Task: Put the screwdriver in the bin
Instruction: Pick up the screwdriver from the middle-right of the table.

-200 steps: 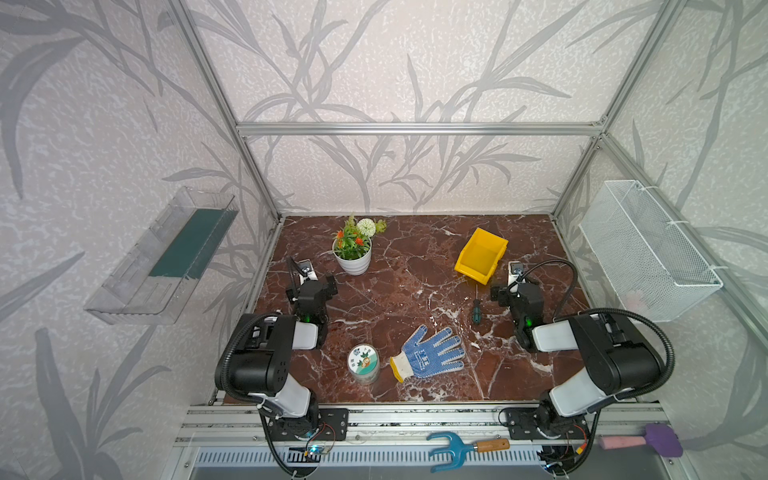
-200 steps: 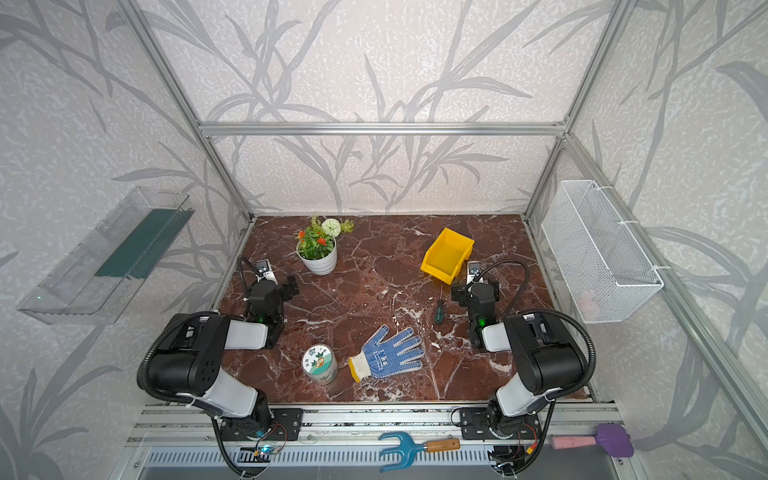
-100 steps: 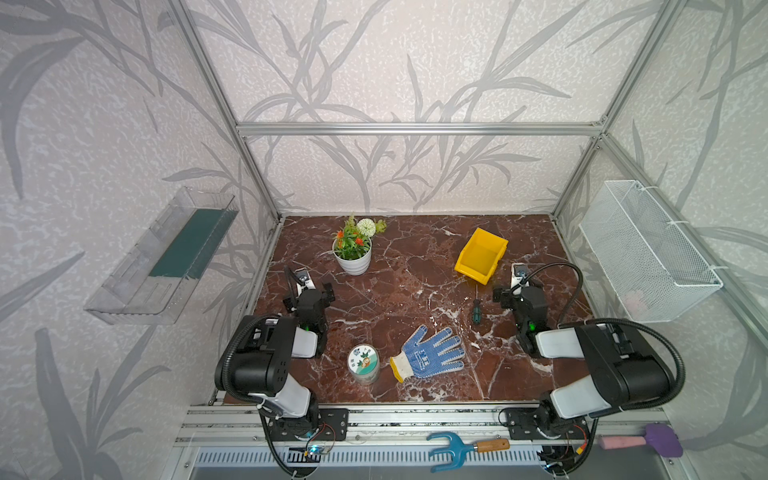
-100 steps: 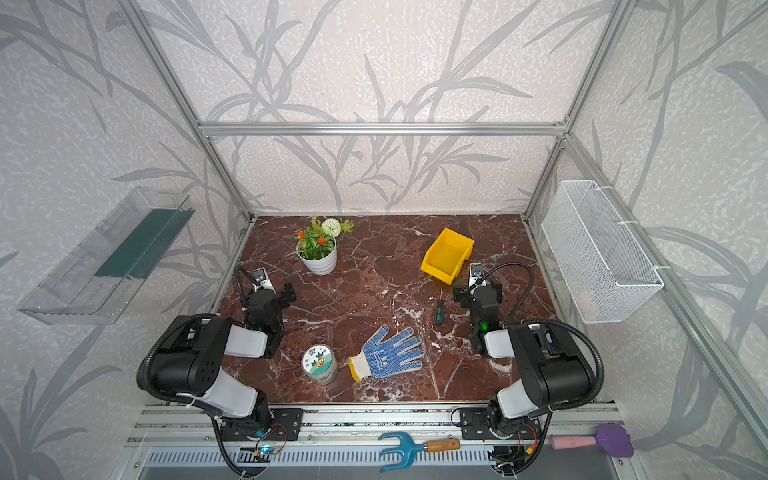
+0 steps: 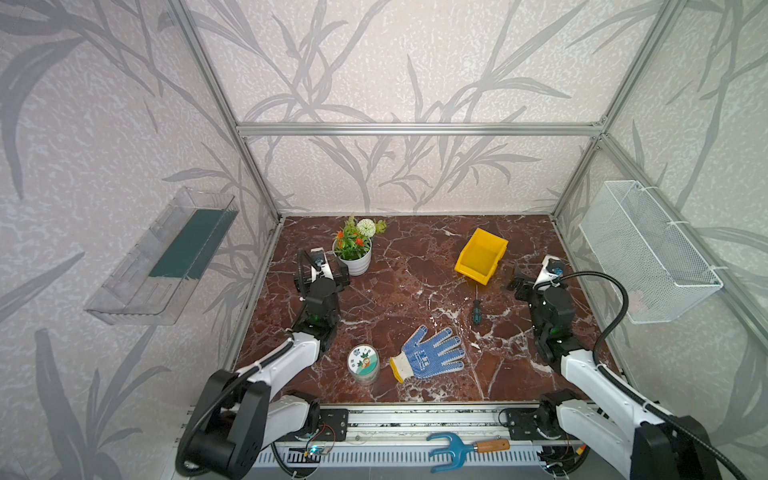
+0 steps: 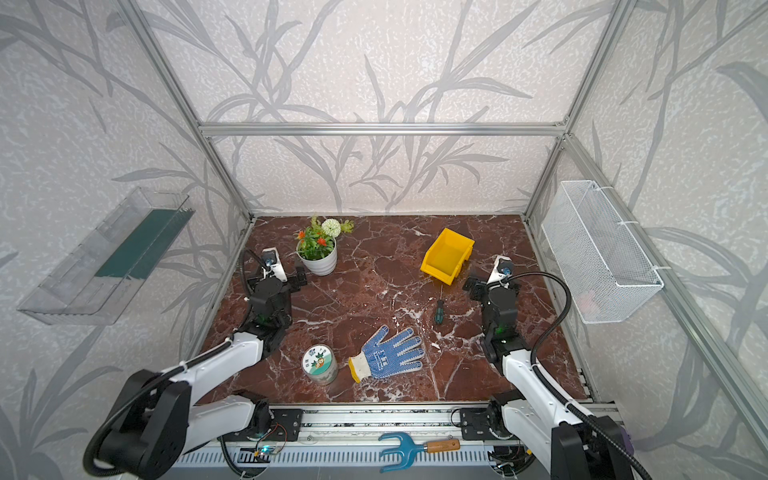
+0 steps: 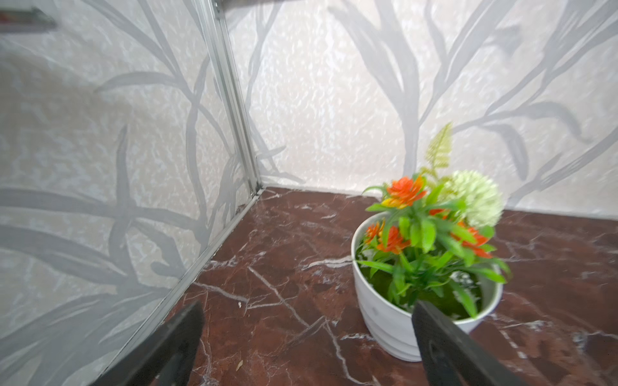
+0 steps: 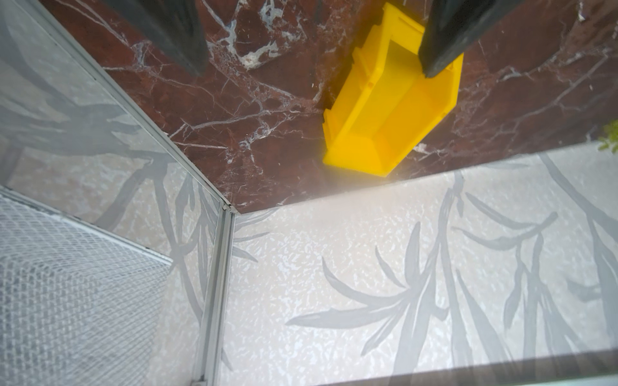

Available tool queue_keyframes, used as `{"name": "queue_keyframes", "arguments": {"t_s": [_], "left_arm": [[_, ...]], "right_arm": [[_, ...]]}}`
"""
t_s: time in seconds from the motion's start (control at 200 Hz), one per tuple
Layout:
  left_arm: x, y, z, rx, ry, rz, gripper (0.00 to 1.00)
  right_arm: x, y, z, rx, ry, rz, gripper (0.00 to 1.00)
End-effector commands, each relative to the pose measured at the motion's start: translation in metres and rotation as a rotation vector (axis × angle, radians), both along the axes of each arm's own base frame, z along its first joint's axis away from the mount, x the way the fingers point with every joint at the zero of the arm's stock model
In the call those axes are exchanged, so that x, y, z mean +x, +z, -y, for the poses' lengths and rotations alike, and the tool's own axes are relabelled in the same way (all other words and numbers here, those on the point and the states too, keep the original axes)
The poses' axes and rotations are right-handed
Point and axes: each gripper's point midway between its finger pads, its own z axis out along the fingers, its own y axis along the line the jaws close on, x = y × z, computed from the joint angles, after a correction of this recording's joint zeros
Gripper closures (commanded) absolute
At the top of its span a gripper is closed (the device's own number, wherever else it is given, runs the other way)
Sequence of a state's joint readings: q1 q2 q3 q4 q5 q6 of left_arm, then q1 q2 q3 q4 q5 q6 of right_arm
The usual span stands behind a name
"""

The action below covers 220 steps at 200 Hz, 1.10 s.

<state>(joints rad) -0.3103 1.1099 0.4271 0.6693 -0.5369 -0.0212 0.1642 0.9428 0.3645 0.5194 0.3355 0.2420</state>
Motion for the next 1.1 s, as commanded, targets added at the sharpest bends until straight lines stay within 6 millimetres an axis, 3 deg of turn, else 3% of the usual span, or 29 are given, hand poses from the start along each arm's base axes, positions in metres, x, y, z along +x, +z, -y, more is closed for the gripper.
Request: {"name": "queue_keyframes", "arguments": {"t_s": [0.0,0.065,0.225,0.34,0.42,0.54,0.73,0.9,1.095], "left_arm": [[-0.011,-0.008,0.028,-0.078,-0.118,-0.048,0.01],[-0.008,0.003,0.054,-0.065,-0.199,-0.057,0.01],[-0.002,0.012,0.143,0.059,-0.444,-0.160,0.01],[-0.003,-0.003,0.207,0.102,-0.620,-0.298,0.01],[-0.009,-0.019,0.234,0.147,-0.685,-0.432,0.01],[-0.013,-0.045,0.248,0.185,-0.691,-0.582,0.01],[-0.026,-0.062,0.245,0.071,-0.659,-0.651,0.01],[-0.048,-0.069,0.254,-0.121,-0.745,-0.644,0.01],[-0.063,-0.073,0.260,-0.248,-0.810,-0.652,0.01]], "right_arm": [[-0.002,-0.018,-0.002,0.116,-0.007,-0.116,0.01],[0.000,-0.023,-0.009,0.133,0.026,-0.180,0.01],[-0.001,-0.047,-0.031,0.207,0.105,-0.404,0.01],[-0.013,-0.071,-0.043,0.270,0.123,-0.568,0.00],[-0.024,-0.091,-0.057,0.288,0.157,-0.667,0.00],[-0.040,-0.116,-0.093,0.187,0.303,-0.768,0.01],[-0.052,-0.147,-0.119,0.141,0.387,-0.880,0.00],[-0.050,-0.169,-0.137,0.097,0.410,-0.969,0.18],[-0.041,-0.187,-0.138,0.044,0.361,-1.042,0.31]]}}
